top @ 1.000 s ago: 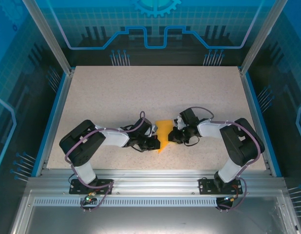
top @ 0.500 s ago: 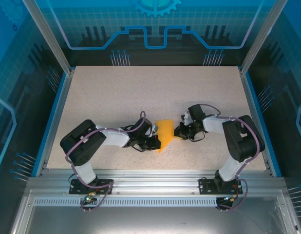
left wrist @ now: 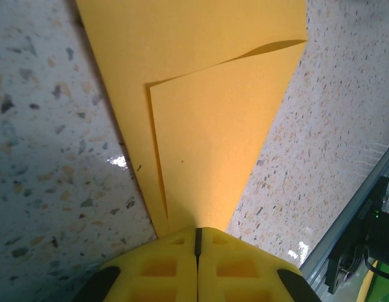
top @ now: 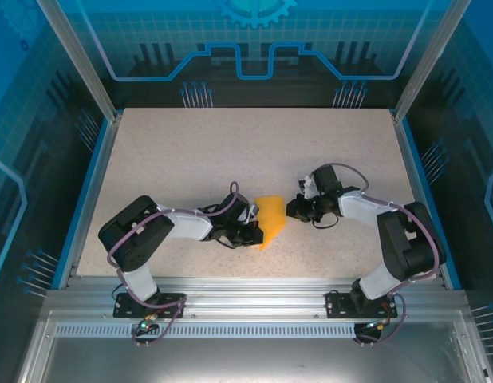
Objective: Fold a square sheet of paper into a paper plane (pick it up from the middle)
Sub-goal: Third fold the triangle at the center of the table.
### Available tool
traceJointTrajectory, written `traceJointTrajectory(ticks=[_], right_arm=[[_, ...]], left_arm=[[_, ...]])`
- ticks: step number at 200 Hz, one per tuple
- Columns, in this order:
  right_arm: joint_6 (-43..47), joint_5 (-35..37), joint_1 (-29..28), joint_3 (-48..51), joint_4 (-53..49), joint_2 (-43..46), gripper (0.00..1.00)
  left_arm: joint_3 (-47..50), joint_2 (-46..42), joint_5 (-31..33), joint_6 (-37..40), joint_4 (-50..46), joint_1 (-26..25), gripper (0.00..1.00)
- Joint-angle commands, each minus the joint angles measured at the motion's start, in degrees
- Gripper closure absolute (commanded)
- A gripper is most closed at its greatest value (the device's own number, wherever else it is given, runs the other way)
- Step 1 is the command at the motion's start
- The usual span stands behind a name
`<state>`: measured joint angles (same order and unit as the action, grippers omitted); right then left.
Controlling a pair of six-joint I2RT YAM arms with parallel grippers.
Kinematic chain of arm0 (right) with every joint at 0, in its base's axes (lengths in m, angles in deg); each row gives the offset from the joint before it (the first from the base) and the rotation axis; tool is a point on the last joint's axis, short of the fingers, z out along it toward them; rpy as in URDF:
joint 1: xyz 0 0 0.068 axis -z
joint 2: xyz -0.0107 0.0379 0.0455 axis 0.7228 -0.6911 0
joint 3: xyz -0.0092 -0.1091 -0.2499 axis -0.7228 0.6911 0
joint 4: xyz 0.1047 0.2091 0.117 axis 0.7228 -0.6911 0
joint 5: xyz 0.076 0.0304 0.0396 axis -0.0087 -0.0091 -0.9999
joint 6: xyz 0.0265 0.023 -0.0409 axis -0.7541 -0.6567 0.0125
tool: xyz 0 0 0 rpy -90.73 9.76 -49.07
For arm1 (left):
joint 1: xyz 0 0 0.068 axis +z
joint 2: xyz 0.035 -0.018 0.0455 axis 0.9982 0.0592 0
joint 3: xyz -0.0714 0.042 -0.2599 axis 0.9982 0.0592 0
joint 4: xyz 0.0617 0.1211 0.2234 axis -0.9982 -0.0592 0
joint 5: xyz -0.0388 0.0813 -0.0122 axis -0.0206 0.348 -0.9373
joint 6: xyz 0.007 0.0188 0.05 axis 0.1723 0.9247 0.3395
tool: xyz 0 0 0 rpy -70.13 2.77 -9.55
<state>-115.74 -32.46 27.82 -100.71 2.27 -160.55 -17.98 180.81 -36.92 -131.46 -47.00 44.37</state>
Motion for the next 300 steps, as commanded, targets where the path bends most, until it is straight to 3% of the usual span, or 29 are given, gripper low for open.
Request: traceJointTrajectory(ticks=[1, 36, 100, 191, 248, 300], right_arm=[[-1.3, -0.7, -3.4, 1.2, 1.4, 0.3, 0.87], [-1.5, -1.6, -8.4, -1.1, 2.9, -4.6, 0.87], [-0.7, 2.2, -7.0, -1.7, 3.0, -15.0, 0.91], [-1.3, 2.7, -6.8, -0.6, 3.5, -14.7, 0.92], [-1.4, 2.3, -6.9, -0.8, 3.7, -14.8, 0.92], [-1.5, 2.7, -6.9, -0.2, 4.0, -15.2, 0.92]], left_arm=[[2.2, 4.7, 5.7, 2.1, -12.4, -1.0, 0.93], [1.7, 5.0, 5.4, 2.2, -12.4, -1.1, 0.93], [2.1, 3.8, 5.6, 2.3, -12.5, -1.1, 0.91], [-1.0, -12.0, 2.9, 3.4, -15.5, -1.1, 0.72], [-7.9, -3.1, -4.5, 2.3, -6.7, -1.0, 0.73], [-8.0, 5.4, -6.5, -0.5, -4.0, -0.9, 0.75]])
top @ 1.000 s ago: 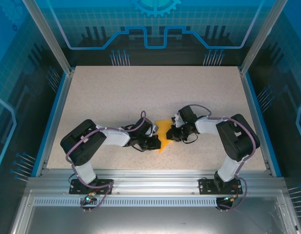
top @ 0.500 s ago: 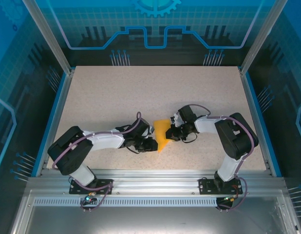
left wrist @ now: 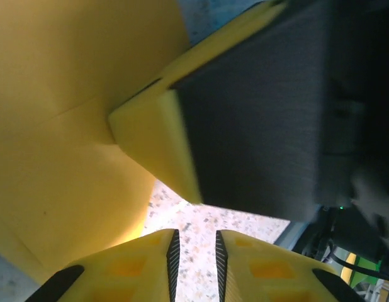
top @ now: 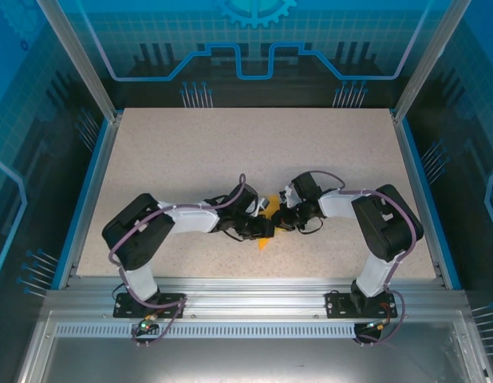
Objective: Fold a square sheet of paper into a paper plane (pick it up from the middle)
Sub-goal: Third fold the triangle at the center of the table.
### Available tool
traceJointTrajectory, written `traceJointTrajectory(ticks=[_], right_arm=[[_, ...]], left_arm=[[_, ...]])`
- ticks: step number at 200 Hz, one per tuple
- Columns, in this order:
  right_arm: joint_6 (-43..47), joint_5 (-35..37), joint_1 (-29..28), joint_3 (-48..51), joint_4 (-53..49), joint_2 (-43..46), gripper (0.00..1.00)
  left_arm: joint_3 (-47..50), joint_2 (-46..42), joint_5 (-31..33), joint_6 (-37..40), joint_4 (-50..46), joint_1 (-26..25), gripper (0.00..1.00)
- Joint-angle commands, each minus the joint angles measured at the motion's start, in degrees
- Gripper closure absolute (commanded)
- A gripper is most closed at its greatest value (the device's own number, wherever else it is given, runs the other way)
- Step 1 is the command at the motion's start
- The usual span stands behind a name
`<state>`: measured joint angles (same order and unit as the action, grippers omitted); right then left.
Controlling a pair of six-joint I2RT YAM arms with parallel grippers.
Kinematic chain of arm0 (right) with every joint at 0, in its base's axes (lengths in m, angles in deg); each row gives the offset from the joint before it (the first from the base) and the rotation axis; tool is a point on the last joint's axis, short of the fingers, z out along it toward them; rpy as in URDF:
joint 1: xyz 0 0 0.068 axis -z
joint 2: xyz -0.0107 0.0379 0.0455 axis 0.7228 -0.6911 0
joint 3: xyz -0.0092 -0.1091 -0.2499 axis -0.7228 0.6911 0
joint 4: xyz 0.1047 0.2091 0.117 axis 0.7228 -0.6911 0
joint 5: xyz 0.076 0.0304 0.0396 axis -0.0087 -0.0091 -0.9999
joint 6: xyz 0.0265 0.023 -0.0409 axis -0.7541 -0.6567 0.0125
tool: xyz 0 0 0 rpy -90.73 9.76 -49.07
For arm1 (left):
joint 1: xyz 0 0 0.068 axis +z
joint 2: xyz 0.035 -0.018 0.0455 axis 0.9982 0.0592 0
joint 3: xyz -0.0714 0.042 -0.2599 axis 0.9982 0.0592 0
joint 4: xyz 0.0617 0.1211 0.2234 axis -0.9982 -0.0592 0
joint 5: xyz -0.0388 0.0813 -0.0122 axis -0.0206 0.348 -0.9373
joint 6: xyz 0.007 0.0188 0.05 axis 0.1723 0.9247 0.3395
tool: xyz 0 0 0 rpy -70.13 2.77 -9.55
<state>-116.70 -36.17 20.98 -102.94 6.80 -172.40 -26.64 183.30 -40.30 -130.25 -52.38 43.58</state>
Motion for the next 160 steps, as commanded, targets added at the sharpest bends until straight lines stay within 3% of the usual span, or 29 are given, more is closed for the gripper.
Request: traceJointTrajectory(ticks=[1, 58, 86, 139, 160], right_arm=[[-0.6, 6.4, 0.0, 2.1, -0.5, -3.4, 0.92], [-0.4, 7.0, 0.3, 2.1, -1.1, -3.3, 0.92], [-0.2, 7.4, 0.3, 1.7, -1.7, -3.2, 0.92], [-0.5, 5.8, -0.1, 1.7, -1.6, -1.0, 0.9], [-0.8, 3.7, -0.6, 1.0, -1.9, 3.6, 0.87]], left_arm=[[0.8, 2.9, -3.1, -1.8, 1.5, -0.1, 0.75], [12.7, -0.3, -6.9, -1.5, 1.1, 0.0, 0.75], [16.0, -3.7, -7.7, 1.3, -3.4, -0.1, 0.74], [14.9, -13.8, -4.2, 3.7, -12.6, -0.3, 0.73], [11.1, -18.4, 0.6, 3.5, -15.3, -0.1, 0.73]])
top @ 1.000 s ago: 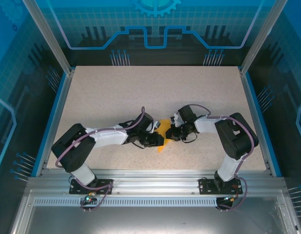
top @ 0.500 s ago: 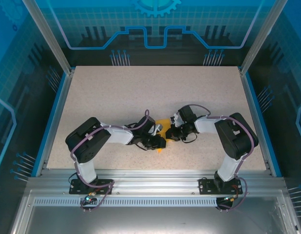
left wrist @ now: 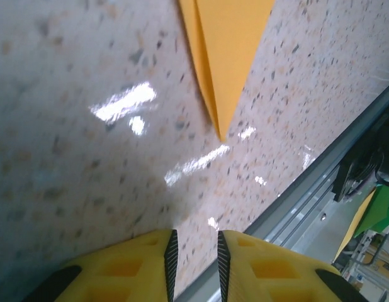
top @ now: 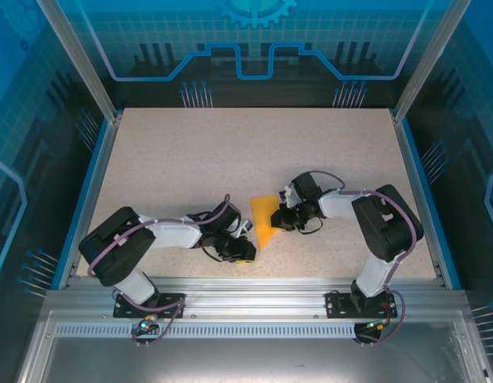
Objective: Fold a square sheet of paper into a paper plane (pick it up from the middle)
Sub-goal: Third fold the triangle at the center of the table, then fourth fold the wing at the center of the table.
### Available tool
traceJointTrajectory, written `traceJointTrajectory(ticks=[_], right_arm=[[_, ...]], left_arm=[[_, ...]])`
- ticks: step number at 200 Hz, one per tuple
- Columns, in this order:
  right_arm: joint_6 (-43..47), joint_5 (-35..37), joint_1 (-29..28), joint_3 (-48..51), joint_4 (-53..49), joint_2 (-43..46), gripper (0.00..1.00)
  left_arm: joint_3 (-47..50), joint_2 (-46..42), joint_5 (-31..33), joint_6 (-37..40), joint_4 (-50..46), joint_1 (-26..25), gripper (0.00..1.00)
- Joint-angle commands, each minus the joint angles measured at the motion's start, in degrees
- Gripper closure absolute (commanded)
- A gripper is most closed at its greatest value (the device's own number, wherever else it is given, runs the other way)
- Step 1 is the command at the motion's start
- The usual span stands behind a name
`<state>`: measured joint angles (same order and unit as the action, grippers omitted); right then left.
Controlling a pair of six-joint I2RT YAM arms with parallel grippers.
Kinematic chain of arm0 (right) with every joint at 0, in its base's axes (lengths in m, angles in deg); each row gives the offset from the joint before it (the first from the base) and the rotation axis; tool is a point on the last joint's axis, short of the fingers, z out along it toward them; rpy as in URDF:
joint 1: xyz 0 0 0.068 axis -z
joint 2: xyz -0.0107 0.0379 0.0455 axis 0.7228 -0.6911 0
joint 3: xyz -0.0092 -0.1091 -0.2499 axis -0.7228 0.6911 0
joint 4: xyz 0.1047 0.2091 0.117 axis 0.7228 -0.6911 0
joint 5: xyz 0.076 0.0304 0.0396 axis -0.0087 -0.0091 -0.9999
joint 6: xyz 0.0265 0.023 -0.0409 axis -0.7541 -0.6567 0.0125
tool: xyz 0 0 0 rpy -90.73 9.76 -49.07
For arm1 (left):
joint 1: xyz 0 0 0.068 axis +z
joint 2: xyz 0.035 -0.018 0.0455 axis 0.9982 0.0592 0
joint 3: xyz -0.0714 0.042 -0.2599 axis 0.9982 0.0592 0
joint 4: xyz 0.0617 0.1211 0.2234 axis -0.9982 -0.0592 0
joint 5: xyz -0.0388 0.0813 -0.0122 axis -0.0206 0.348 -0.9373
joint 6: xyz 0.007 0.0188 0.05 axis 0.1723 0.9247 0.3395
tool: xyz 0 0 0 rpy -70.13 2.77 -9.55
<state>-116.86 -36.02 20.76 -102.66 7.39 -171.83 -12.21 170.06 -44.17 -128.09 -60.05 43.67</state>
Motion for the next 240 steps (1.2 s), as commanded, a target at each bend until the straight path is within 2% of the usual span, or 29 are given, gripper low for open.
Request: traceJointTrajectory(ticks=[1, 17, 35, 62, 95, 132, 200, 240], right_arm=[[-0.6, 3.5, -0.4, 0.6, -2.6, 3.3, 0.87], [-0.2, 4.5, -0.4, -0.8, -5.7, 8.1, 0.83], [0.5, 8.9, 0.5, -2.1, -10.3, 13.5, 0.75], [1.3, 10.3, 5.8, -0.2, -12.6, 16.5, 0.73], [2.7, 5.3, 7.6, 2.4, -10.7, 15.1, 0.66], [2.3, 2.3, 6.7, 3.7, -6.9, 11.9, 0.6], [1.0, 0.8, 3.5, 2.2, -3.1, 6.0, 0.59], [0.7, 0.1, 2.7, 1.7, -2.3, 4.8, 0.59]], left_arm=[[-3.5, -5.3, 4.7, 1.3, -7.7, -0.2, 0.73], [-6.4, -6.9, 8.2, 0.6, -7.8, 0.7, 0.74], [-10.1, -5.6, 9.9, 0.3, -7.1, 1.9, 0.76], [-15.8, 0.1, 9.8, 1.1, -6.4, 2.2, 0.79], [-20.0, 6.7, 8.4, 1.7, -6.2, 2.2, 0.81], [-21.1, 10.3, 10.9, 2.7, -7.7, 2.2, 0.84], [-18.2, 11.6, 16.8, 2.1, -6.4, 2.2, 0.88], [-17.8, 13.3, 17.1, 2.3, -6.3, 2.2, 0.89]])
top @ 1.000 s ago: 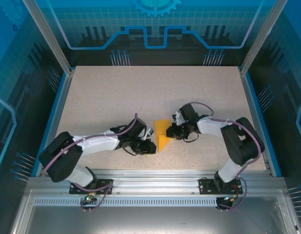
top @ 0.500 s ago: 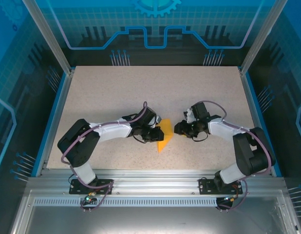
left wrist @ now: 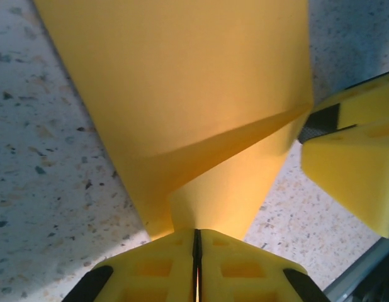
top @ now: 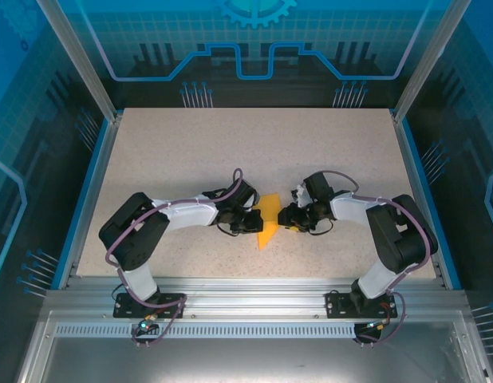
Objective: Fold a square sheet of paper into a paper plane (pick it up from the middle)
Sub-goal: Fourth fold the wing at the center of the table.
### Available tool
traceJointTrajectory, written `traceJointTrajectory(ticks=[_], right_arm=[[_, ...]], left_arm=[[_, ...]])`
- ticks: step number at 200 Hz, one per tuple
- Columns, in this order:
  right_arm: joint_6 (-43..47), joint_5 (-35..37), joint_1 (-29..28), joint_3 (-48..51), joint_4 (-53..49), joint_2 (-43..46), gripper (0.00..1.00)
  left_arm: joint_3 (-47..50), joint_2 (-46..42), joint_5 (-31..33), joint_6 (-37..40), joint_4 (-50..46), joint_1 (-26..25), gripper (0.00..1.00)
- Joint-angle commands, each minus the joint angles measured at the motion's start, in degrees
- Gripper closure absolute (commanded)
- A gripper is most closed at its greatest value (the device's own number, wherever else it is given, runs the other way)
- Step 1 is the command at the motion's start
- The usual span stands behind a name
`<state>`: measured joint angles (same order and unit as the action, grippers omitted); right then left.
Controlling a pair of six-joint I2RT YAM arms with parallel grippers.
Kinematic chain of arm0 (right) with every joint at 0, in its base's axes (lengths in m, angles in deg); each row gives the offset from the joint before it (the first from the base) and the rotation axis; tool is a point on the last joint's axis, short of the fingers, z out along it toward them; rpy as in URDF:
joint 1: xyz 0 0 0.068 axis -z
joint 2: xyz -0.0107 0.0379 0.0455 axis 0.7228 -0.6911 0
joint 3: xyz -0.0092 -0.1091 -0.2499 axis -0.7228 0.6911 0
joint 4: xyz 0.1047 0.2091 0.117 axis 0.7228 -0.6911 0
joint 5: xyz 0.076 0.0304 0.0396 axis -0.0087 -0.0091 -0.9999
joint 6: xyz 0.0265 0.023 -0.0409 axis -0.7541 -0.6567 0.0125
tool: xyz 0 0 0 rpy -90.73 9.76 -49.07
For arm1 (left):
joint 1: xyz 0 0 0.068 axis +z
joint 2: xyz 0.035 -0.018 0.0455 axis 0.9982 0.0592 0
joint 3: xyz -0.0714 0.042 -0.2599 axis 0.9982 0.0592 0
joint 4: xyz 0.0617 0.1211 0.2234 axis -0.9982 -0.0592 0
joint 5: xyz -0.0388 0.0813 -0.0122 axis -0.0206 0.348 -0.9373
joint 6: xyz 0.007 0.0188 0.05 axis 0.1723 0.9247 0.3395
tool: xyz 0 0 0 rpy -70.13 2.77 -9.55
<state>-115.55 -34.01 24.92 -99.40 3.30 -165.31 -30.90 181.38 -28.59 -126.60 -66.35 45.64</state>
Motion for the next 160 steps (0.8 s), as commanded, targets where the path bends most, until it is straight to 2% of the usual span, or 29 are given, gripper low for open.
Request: traceJointTrajectory(ticks=[1, 111, 160], right_arm=[[-0.6, -1.9, -1.5, -1.6, 1.8, -1.7, 0.59], [-0.8, -2.3, -2.3, -3.7, 2.1, -2.2, 0.63], [-3.8, 5.2, -1.5, -2.0, 0.3, 1.0, 0.6]], left_arm=[[1.0, 2.0, 1.5, 0.9, 0.0, 0.2, 0.88], [1.1, 4.1, 1.4, 1.0, -0.9, 0.2, 0.89], [2.5, 1.5, 3.0, 0.6, -0.7, 0.3, 0.88]])
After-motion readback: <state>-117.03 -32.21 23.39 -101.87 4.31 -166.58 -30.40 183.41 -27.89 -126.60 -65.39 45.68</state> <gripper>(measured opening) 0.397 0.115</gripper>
